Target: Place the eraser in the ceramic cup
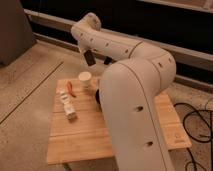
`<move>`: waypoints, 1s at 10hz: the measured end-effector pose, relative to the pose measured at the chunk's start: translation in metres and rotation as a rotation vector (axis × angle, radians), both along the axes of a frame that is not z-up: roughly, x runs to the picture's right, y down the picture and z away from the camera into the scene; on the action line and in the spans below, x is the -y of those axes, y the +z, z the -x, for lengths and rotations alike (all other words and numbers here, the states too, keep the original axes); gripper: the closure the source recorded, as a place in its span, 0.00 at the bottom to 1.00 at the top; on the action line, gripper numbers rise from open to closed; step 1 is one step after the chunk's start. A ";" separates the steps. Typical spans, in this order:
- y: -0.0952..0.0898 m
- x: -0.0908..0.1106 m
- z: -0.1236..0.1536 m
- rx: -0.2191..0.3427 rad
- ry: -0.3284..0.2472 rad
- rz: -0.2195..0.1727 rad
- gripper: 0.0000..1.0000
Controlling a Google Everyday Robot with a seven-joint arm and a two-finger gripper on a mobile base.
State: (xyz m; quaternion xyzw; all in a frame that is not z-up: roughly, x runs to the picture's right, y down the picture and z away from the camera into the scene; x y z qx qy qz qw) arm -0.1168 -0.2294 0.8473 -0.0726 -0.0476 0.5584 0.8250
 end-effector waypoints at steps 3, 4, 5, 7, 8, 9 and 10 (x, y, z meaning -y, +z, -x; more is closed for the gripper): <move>0.014 0.000 0.022 0.087 0.058 0.011 1.00; 0.019 0.000 0.025 0.111 0.070 0.010 1.00; 0.025 0.000 0.026 0.131 0.081 0.011 1.00; 0.036 -0.005 0.027 0.158 0.093 0.024 1.00; 0.043 -0.009 0.029 0.169 0.087 0.033 1.00; 0.051 -0.014 0.032 0.181 0.073 0.043 1.00; 0.055 -0.017 0.033 0.186 0.063 0.049 1.00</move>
